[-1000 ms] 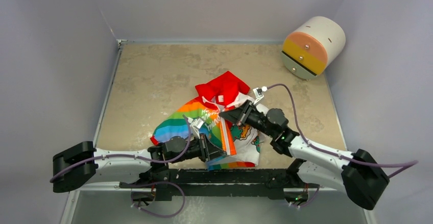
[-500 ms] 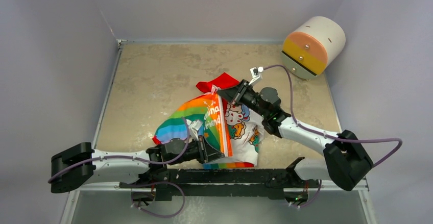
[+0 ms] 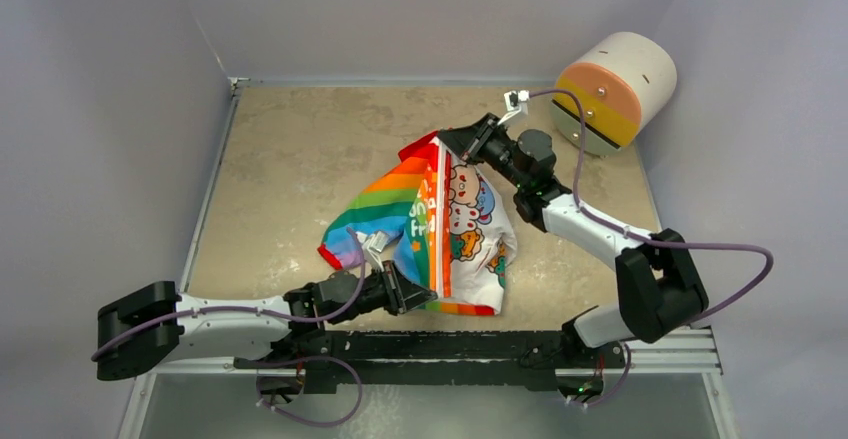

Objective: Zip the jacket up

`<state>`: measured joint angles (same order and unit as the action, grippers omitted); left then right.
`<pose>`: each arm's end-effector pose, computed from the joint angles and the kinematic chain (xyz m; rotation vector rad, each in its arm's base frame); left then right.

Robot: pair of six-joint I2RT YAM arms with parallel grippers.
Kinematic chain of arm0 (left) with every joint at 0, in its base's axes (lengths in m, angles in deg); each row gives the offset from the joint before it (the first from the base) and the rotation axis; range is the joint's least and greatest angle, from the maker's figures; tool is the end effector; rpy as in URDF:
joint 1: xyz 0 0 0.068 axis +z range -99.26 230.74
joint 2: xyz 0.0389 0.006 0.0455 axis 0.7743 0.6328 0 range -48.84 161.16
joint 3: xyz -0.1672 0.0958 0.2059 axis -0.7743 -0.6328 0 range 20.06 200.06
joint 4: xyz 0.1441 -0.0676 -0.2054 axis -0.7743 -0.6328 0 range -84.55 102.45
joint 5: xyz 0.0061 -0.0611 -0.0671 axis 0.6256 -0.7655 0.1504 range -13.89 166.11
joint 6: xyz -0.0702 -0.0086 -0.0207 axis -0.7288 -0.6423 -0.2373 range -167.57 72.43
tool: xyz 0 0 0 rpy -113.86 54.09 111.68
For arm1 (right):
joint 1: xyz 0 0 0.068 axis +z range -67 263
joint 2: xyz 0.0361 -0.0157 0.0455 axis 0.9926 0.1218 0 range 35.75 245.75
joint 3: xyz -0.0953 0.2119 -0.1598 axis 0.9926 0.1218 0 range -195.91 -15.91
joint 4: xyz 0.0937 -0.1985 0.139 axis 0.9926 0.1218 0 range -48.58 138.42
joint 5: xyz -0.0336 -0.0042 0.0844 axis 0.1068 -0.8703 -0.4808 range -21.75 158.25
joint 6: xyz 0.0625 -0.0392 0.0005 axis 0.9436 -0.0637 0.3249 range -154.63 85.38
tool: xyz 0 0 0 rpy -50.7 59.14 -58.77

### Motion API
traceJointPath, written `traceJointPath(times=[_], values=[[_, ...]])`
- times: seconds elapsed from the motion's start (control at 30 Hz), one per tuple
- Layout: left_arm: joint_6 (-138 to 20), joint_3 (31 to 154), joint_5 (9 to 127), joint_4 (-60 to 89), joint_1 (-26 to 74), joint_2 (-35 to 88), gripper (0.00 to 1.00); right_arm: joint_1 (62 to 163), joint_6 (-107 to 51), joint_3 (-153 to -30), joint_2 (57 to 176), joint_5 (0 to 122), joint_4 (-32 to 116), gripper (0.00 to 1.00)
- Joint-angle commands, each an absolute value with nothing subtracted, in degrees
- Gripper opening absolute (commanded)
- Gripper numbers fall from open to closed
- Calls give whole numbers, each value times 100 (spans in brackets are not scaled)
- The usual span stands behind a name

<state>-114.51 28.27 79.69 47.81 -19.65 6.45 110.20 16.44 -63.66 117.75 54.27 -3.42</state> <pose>0.0729 -0.1933 0.1735 0.0101 2.1089 -1.5744 0.3029 0.1725 0.3216 0.0938 1.5186 1.2872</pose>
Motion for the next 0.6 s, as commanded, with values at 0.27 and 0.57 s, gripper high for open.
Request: traceJointPath(times=[0.27, 0.57], values=[[-11254, 3370, 8085, 3579, -1989, 660, 0, 10174, 1345, -8011, 12276, 5230, -1078, 0], [-10712, 4551, 8005, 2391, -515, 1163, 0, 10137, 1126, -8922, 12476, 4790, -978, 0]])
